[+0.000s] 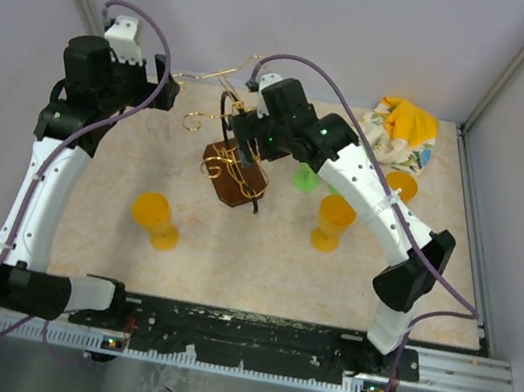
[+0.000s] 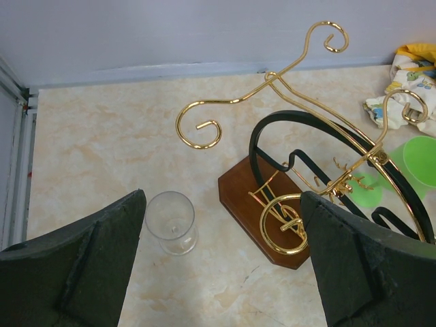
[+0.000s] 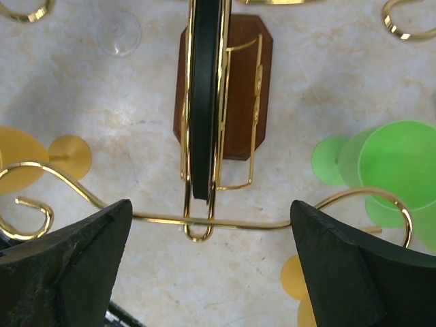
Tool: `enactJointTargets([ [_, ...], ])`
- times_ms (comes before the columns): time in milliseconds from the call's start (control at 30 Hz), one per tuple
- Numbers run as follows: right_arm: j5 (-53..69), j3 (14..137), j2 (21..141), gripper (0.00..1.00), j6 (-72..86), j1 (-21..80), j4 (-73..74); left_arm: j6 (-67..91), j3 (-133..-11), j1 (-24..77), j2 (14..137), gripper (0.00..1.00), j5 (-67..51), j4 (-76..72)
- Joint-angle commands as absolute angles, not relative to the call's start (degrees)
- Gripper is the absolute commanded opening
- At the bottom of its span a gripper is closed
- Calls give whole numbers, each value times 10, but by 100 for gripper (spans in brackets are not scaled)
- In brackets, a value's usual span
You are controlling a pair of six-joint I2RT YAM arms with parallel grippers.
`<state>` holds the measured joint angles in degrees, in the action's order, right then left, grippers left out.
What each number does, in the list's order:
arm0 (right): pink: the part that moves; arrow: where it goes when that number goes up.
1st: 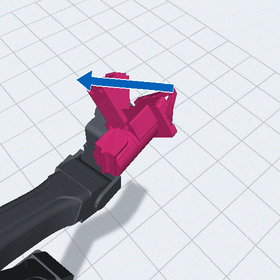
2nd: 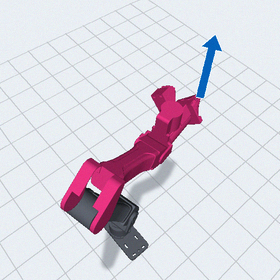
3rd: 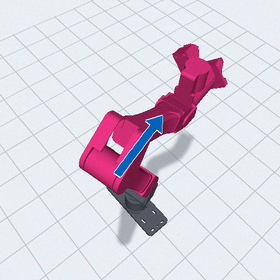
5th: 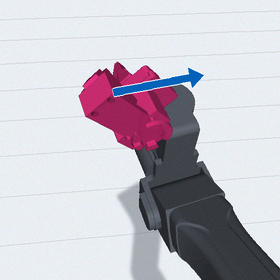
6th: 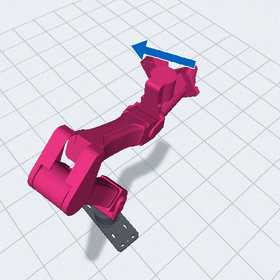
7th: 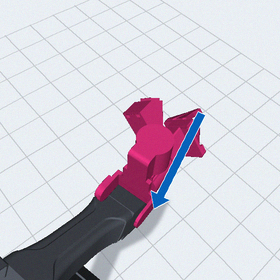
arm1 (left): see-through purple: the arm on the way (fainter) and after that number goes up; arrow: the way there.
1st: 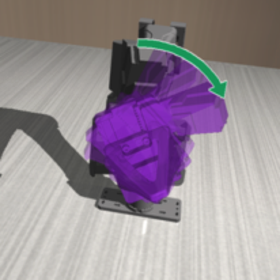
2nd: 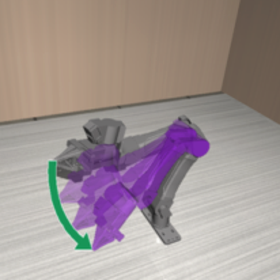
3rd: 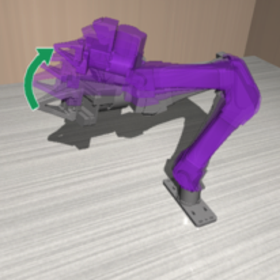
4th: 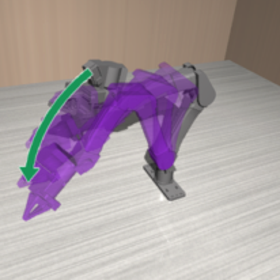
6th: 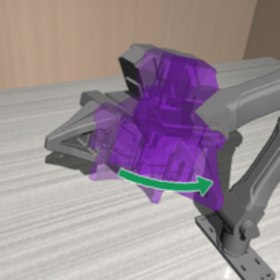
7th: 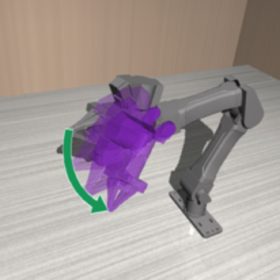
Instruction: Place the wine glass upside down on the wine glass rack
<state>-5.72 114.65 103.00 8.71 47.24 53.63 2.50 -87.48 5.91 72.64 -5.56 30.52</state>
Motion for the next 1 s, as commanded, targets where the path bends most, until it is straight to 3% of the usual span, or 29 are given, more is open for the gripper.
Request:
enactJointTargets([
  [0,-112,1199,993,99,80,476,502,16,-874,61,720,100,-62,294],
  [267,-147,1202,952,99,62,440,462,11,-882,62,721,100,-69,300],
  [600,-80,1177,956,96,69,247,468,6,-887,61,727,100,-72,306],
  [967,-56,1121,963,90,50,208,450,3,-890,62,733,100,-39,323],
])
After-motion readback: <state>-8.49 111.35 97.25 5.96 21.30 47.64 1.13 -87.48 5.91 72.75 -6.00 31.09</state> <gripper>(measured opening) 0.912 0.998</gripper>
